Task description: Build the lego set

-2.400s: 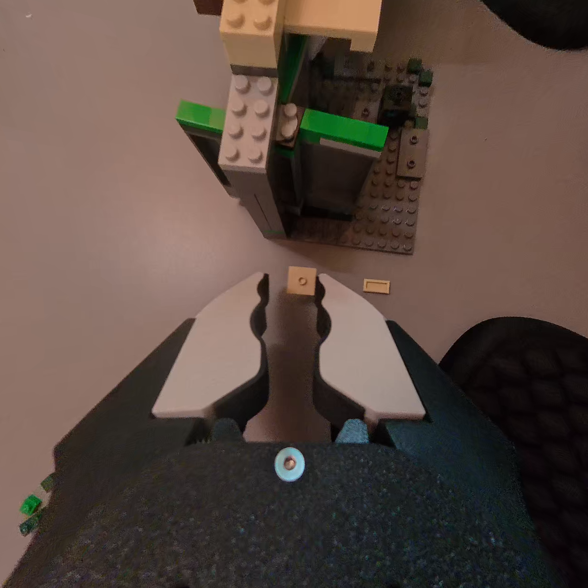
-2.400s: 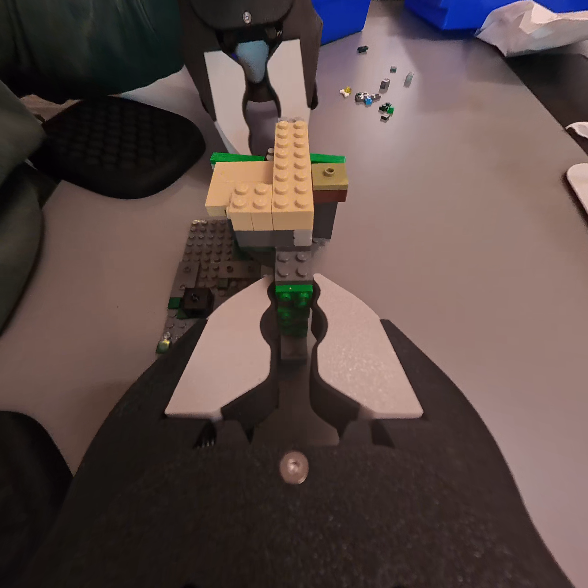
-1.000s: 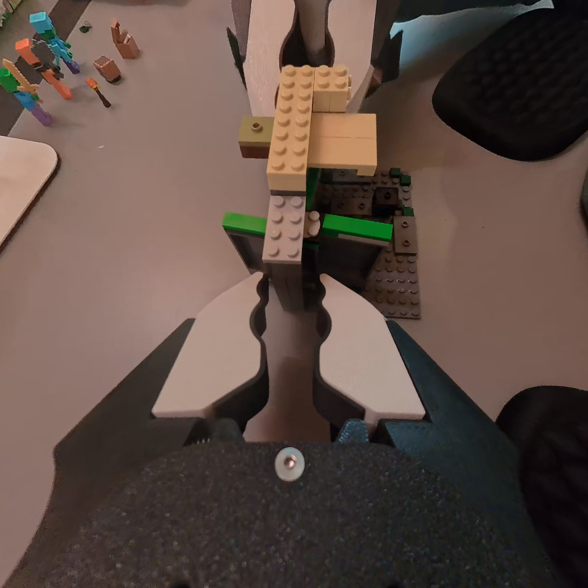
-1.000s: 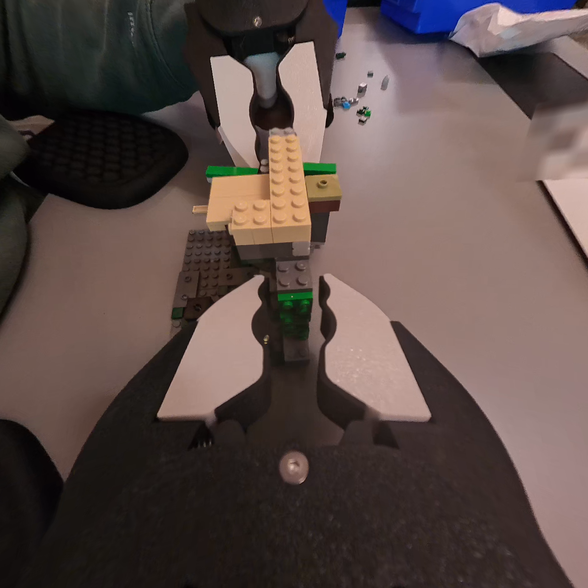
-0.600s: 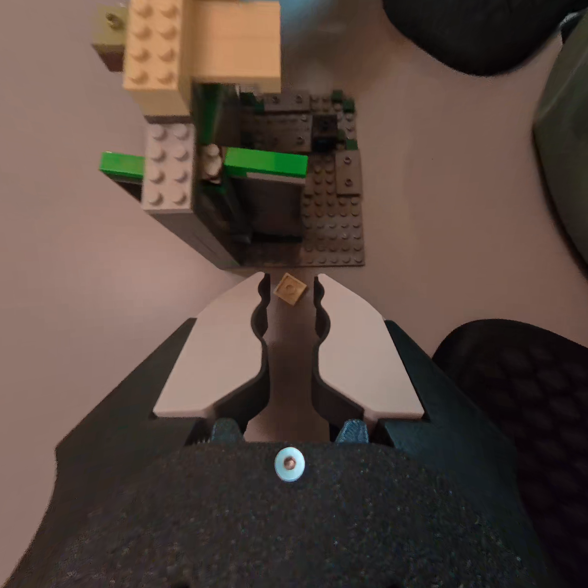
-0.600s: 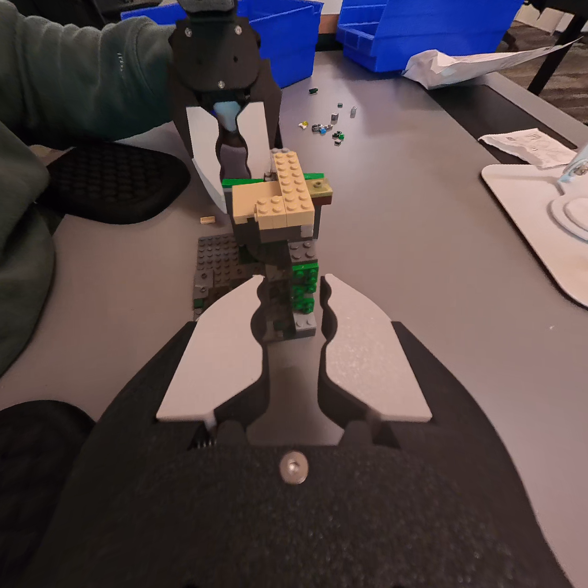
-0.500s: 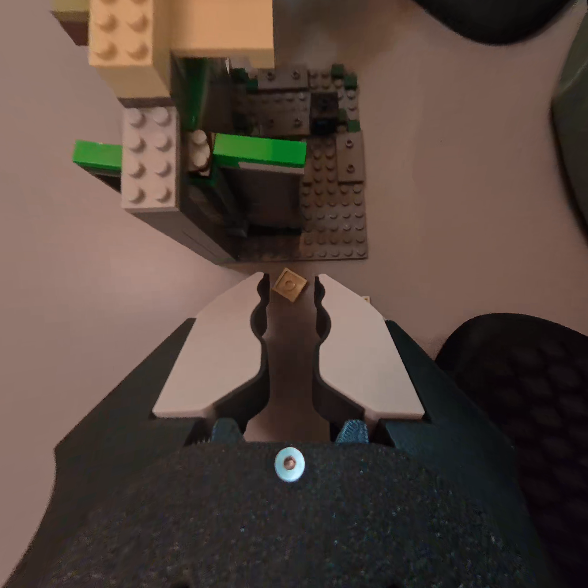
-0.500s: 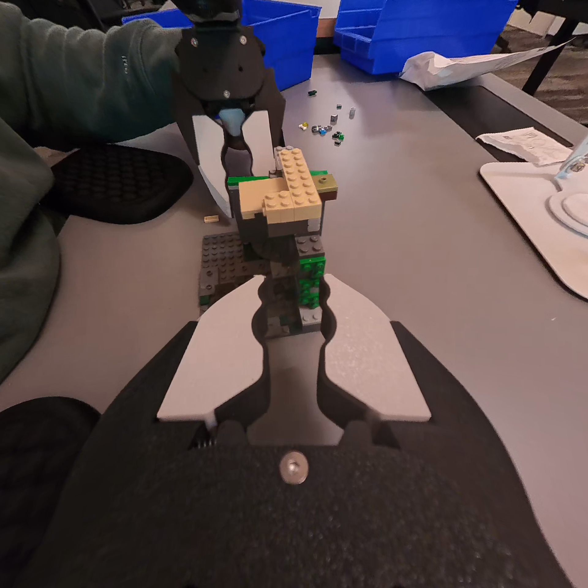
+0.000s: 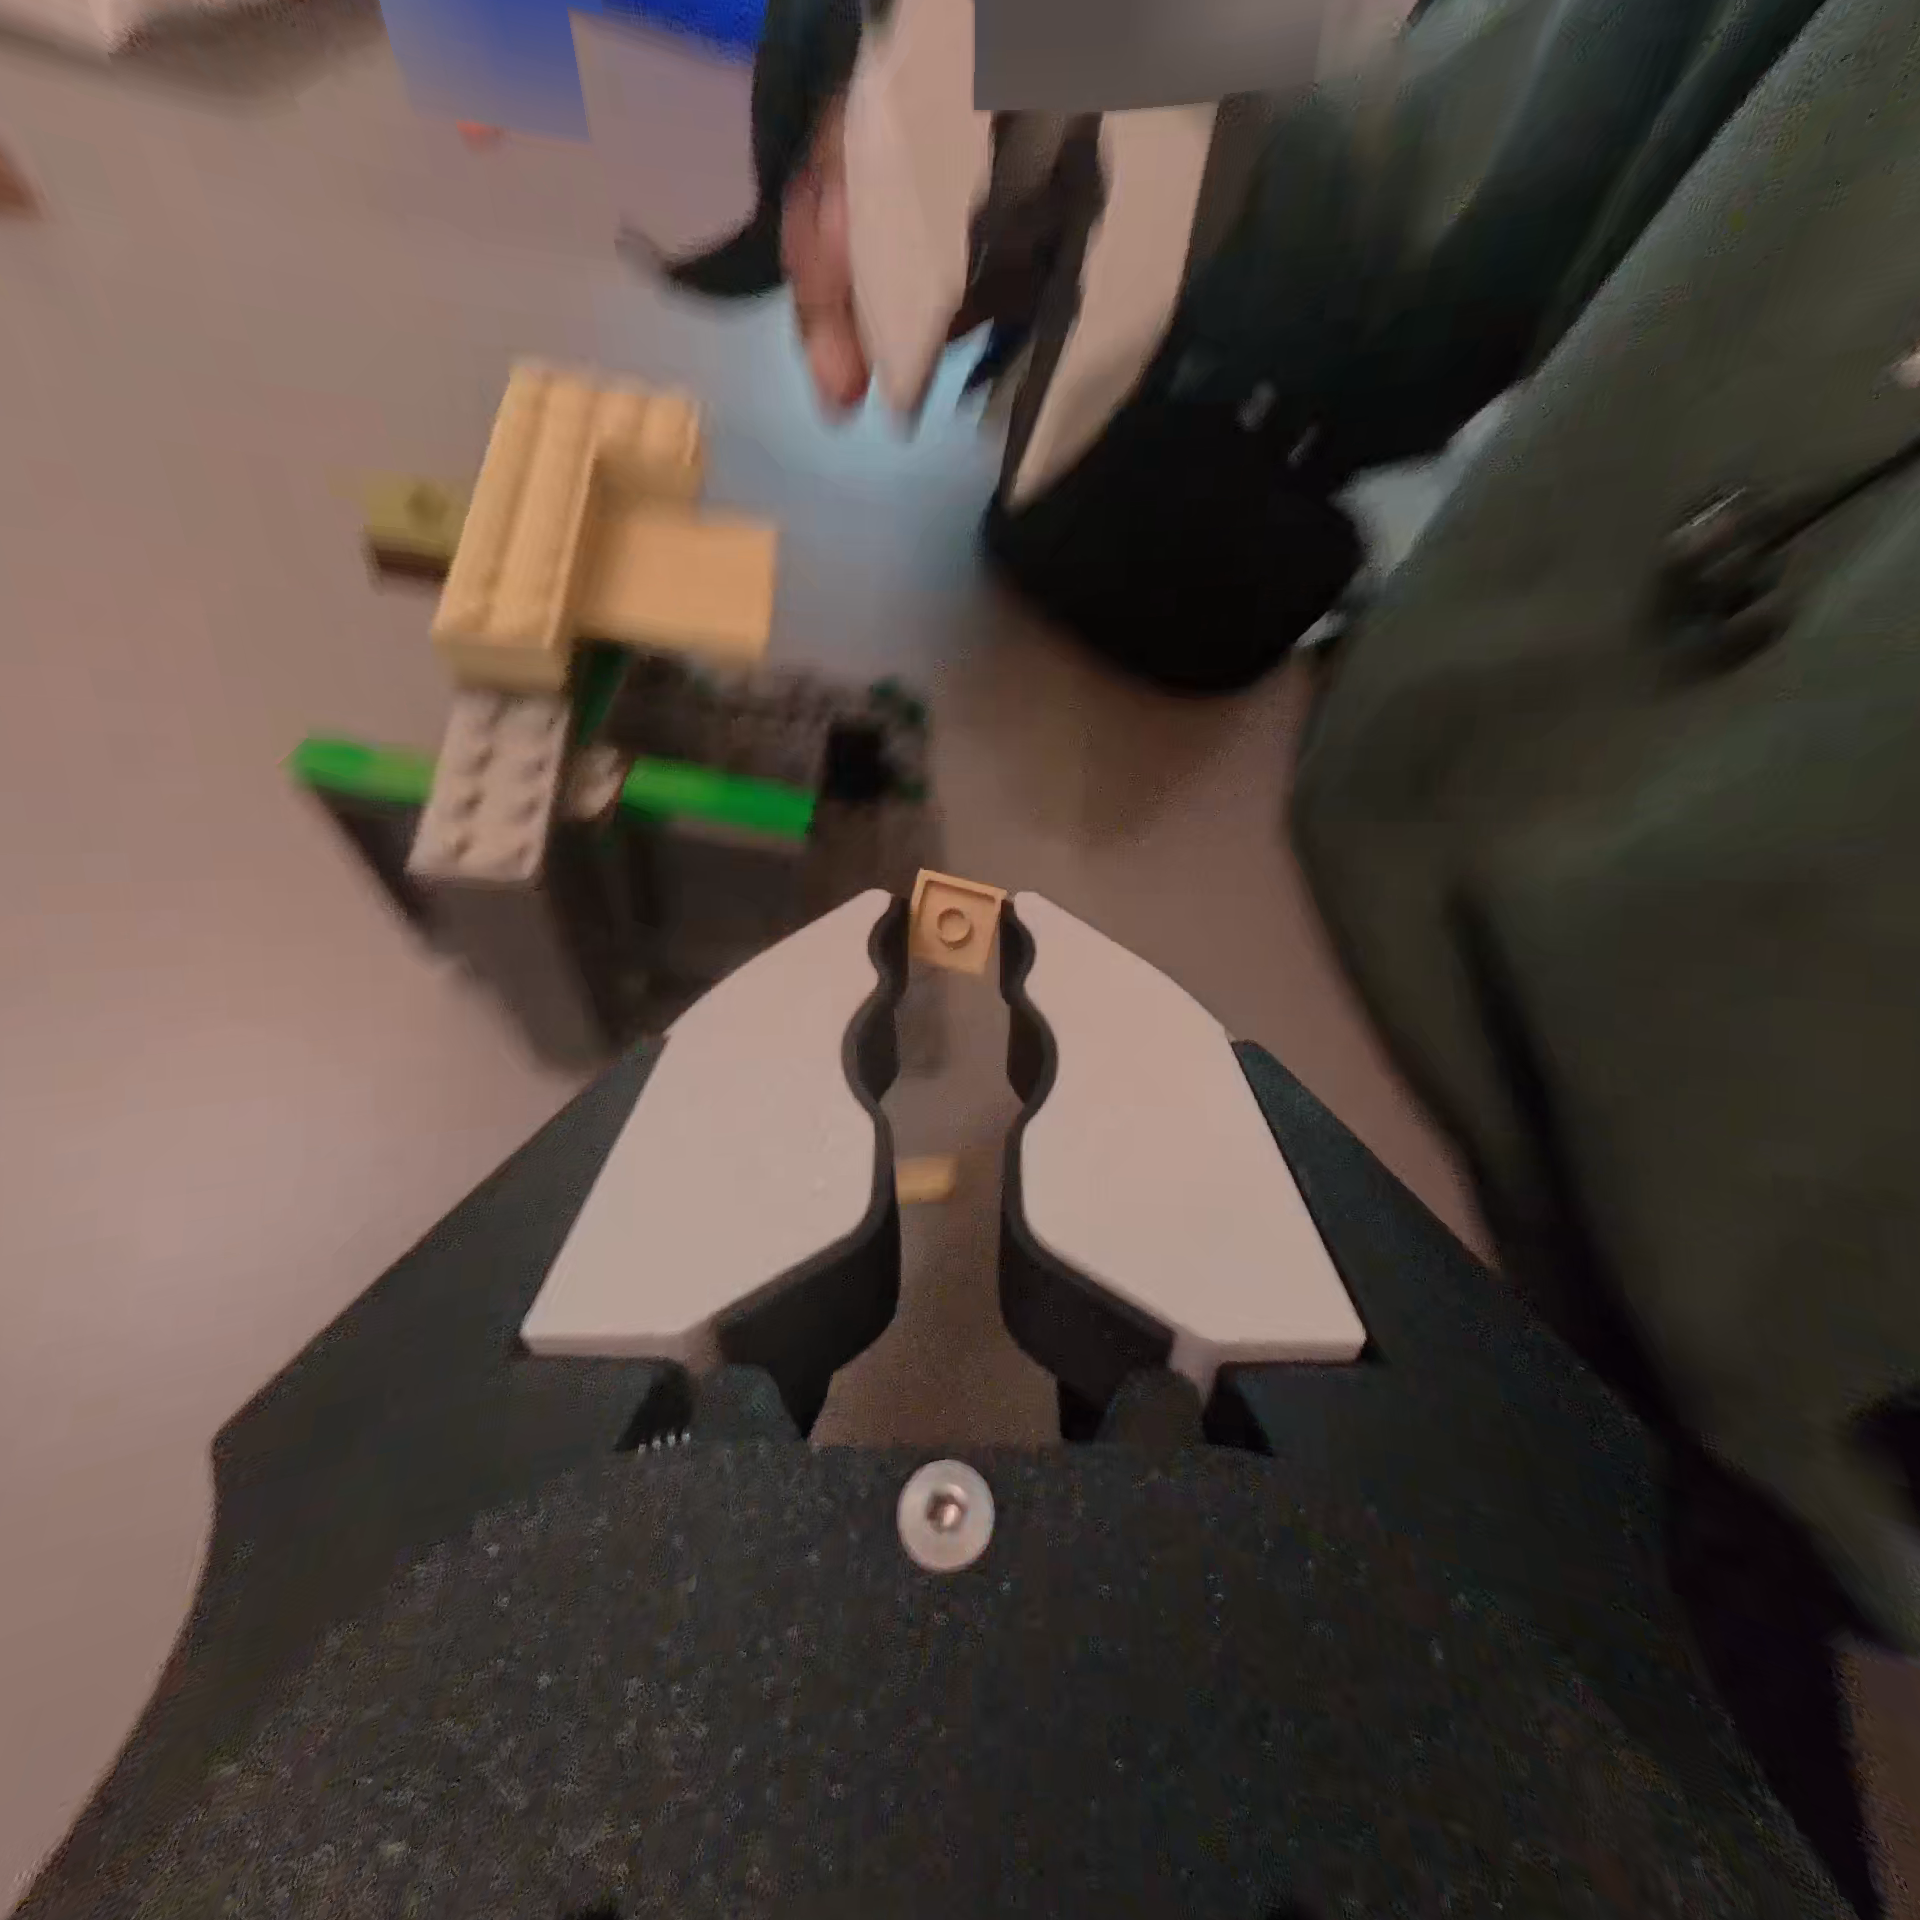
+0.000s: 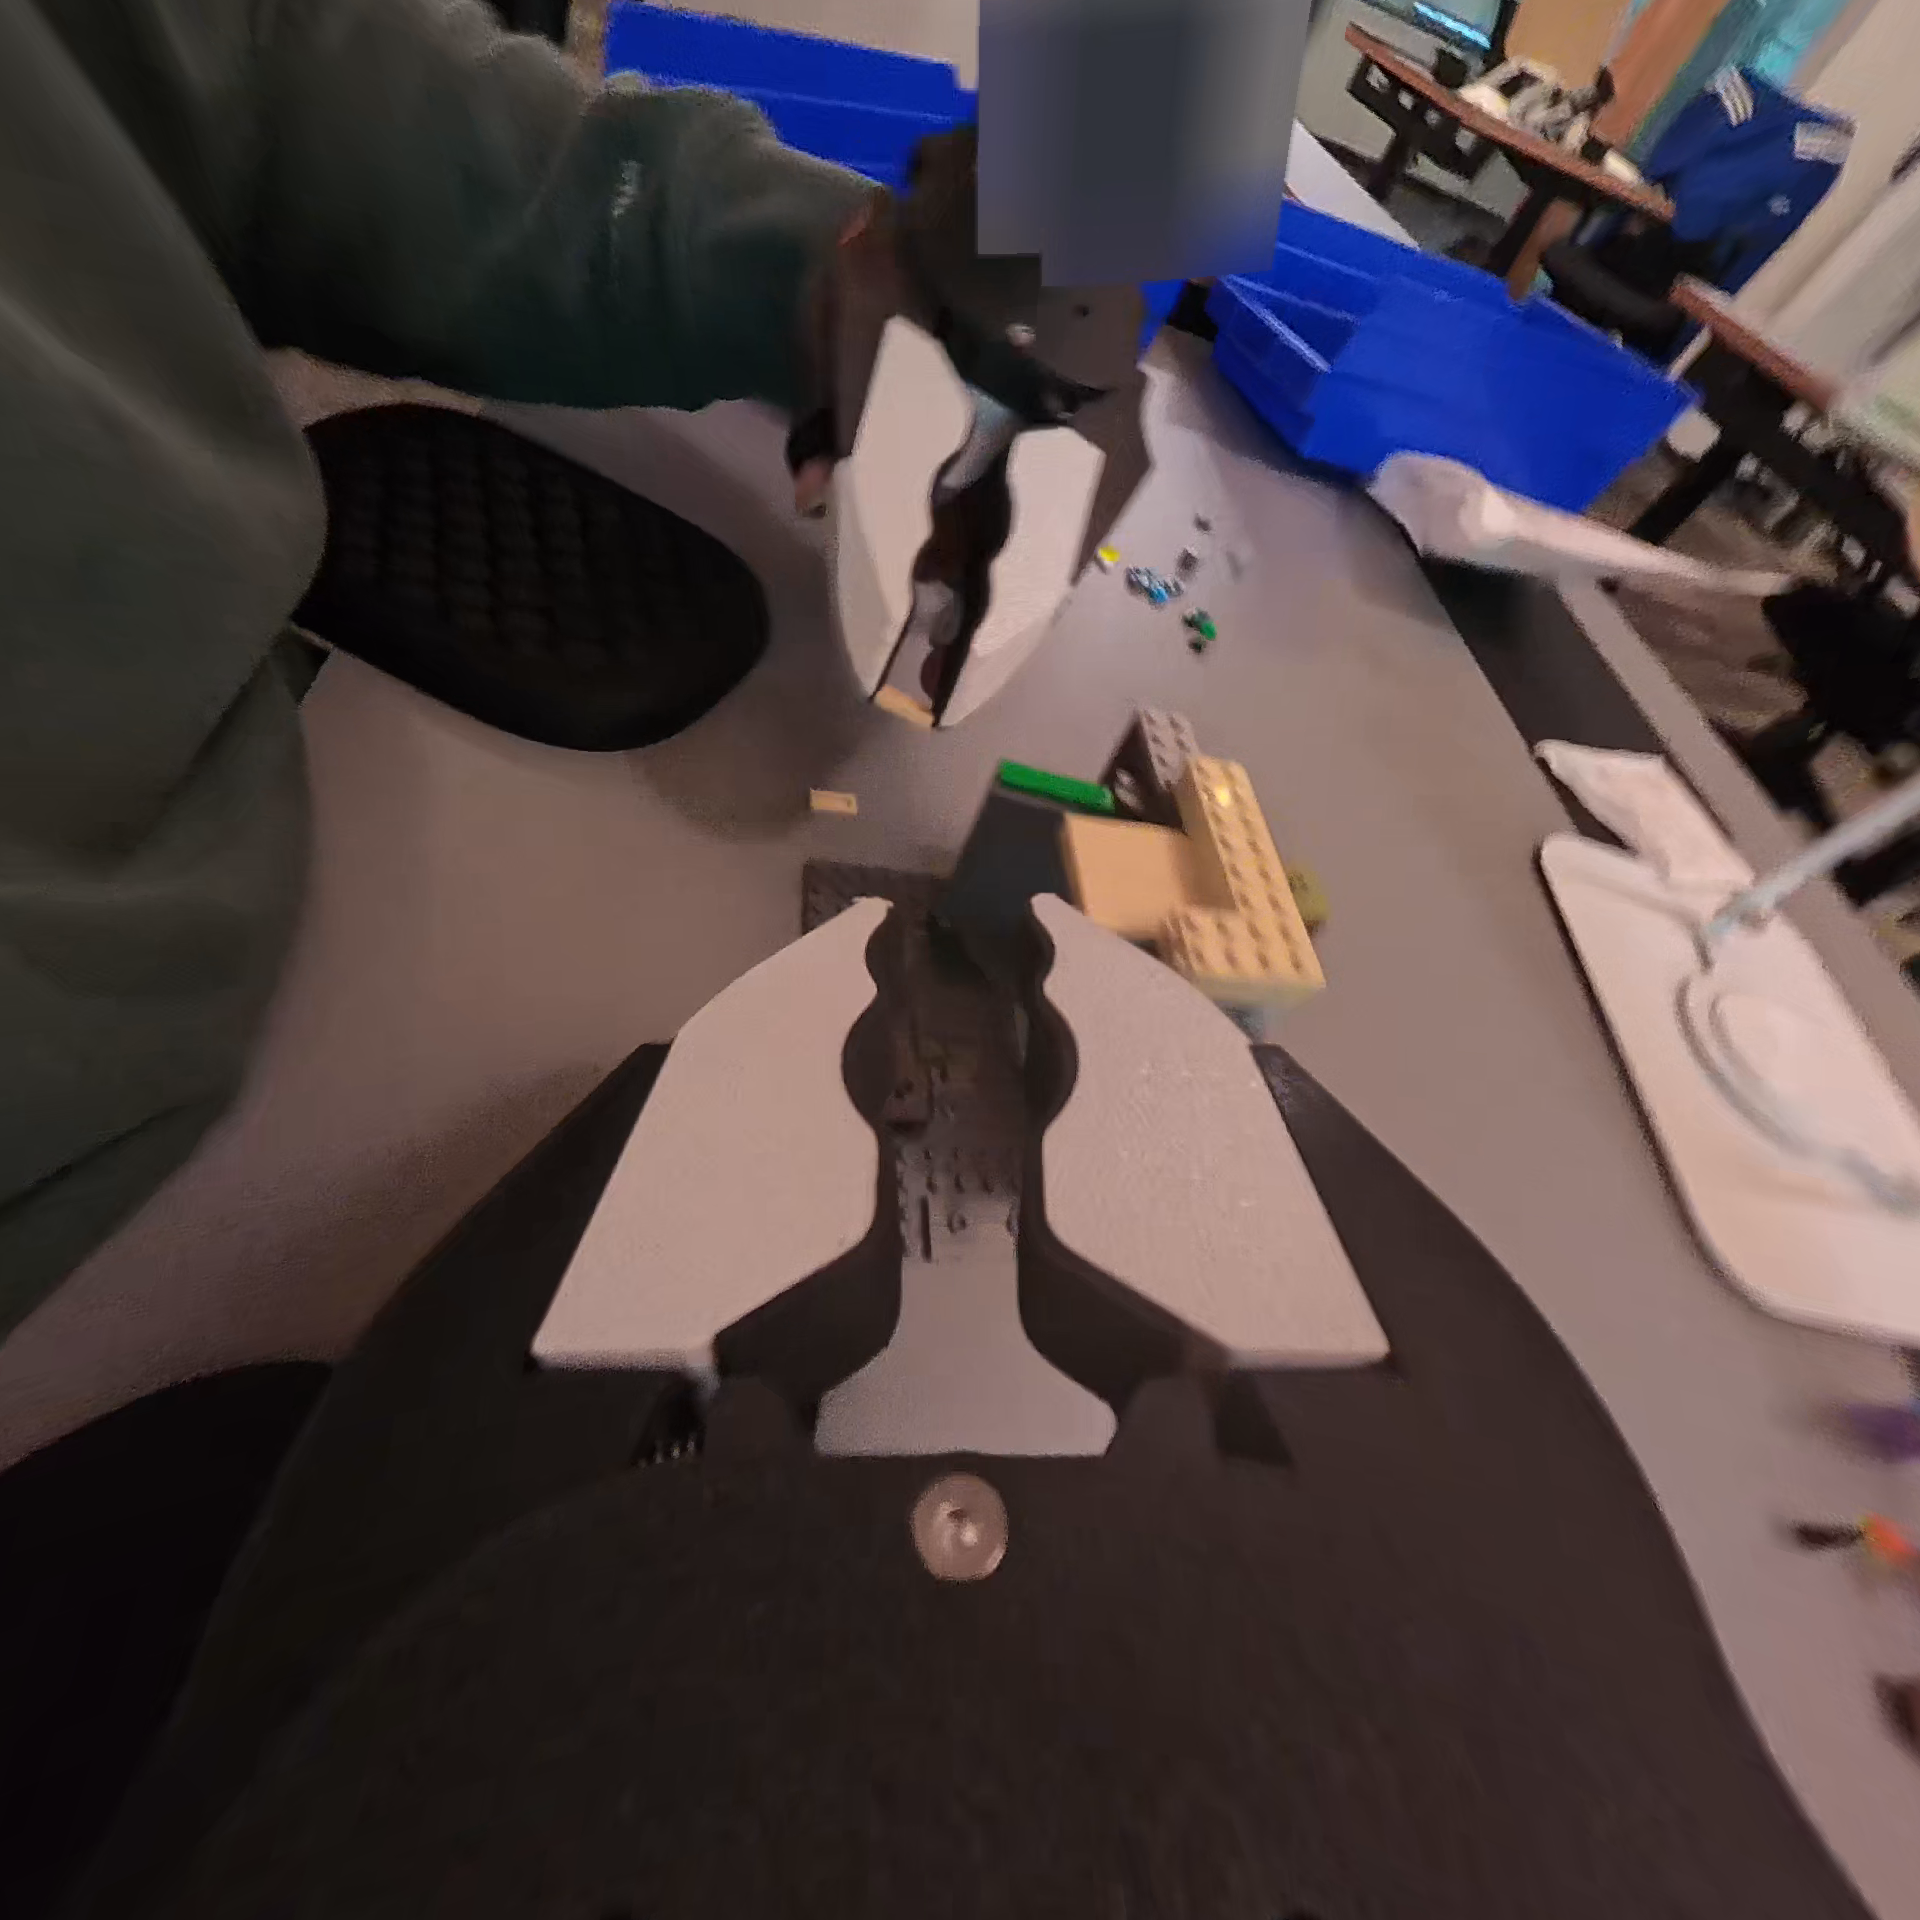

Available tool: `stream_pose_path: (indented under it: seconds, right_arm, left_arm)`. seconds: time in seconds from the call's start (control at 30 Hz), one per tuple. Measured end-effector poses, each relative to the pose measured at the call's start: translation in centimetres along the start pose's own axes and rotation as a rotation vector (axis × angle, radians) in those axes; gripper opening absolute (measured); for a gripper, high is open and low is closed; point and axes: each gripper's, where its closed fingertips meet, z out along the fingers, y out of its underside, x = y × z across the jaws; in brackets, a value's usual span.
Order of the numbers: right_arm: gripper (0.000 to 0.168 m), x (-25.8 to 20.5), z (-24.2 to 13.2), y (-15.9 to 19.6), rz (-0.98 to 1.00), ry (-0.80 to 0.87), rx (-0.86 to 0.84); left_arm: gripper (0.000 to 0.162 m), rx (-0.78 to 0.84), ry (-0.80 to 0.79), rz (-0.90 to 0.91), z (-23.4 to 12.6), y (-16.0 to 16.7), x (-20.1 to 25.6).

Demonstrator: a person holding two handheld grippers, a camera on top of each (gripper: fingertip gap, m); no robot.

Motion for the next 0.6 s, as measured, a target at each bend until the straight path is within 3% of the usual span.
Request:
stream_pose_path:
  seconds: [0.07,0.2,0.3,0.4,0.5,0.6]
  right_arm:
    - [0.020,-1.3,1.1,-1.4,-0.131,-0.007,-0.004]
    - [0.020,-3.0,2.6,-3.1,-0.407,-0.023,-0.034]
    - [0.019,-3.9,3.2,-3.4,-0.513,-0.057,-0.062]
    - [0.008,-4.1,3.4,-3.3,-0.577,-0.044,-0.078]
    - [0.004,-4.4,3.4,-2.8,-0.514,-0.066,-0.087]
    - [0.004,-4.1,3.0,-2.7,-0.242,-0.115,-0.028]
  left_arm:
    - [0.016,0.109,0.114,-0.044,0.3,-2.2,2.1]
    - [0.016,0.152,0.249,-0.086,1.4,-4.0,4.5]
    - [0.016,0.140,0.272,-0.090,2.0,-4.4,4.9]
    - [0.016,0.114,0.271,-0.092,2.6,-4.0,5.0]
    - [0.016,0.113,0.249,-0.086,2.9,-3.6,4.8]
    - [0.023,0.117,0.153,0.000,2.7,-3.4,4.3]
